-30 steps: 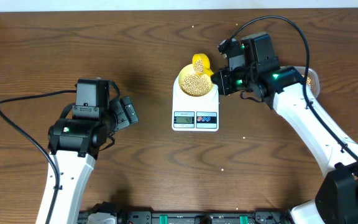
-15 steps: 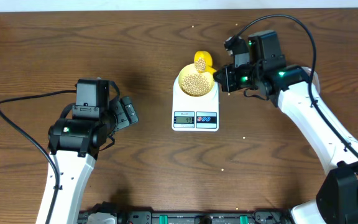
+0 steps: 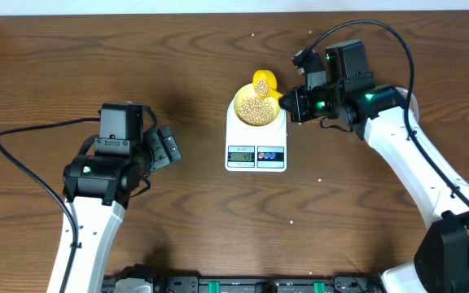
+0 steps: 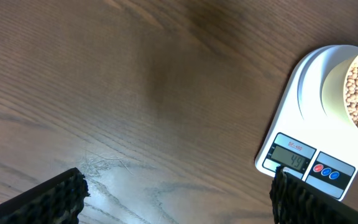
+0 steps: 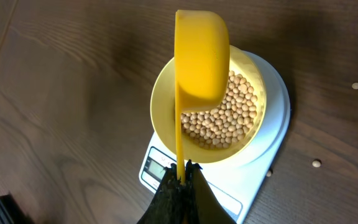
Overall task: Scoop item into bowl and weigh 50g on scale
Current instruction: 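Hold the yellow scoop inverted over the bowl to pour soybeans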
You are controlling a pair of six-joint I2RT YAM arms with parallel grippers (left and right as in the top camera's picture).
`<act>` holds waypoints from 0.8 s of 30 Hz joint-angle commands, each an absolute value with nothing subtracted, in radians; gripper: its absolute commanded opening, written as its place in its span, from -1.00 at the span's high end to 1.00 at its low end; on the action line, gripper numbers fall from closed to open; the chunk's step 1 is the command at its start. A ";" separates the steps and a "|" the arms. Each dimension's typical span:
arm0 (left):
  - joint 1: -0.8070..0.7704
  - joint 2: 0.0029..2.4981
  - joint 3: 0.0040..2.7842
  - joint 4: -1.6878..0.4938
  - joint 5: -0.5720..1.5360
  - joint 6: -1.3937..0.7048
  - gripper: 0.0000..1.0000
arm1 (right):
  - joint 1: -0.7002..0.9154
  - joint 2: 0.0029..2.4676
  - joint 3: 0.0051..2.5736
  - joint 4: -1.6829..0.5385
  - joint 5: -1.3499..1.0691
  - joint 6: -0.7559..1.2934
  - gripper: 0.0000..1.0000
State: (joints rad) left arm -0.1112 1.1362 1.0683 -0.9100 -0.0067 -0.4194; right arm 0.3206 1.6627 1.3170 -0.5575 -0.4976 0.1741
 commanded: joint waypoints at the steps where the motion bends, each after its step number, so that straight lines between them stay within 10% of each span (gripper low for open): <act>1: -0.105 1.137 1.079 -0.912 -0.024 -0.421 -0.92 | 0.321 1.672 1.314 -0.560 -0.507 0.155 0.98; 24: -0.105 1.137 1.079 -0.912 -0.024 -0.421 -0.92 | 0.322 1.672 1.314 -0.596 -0.498 0.067 0.98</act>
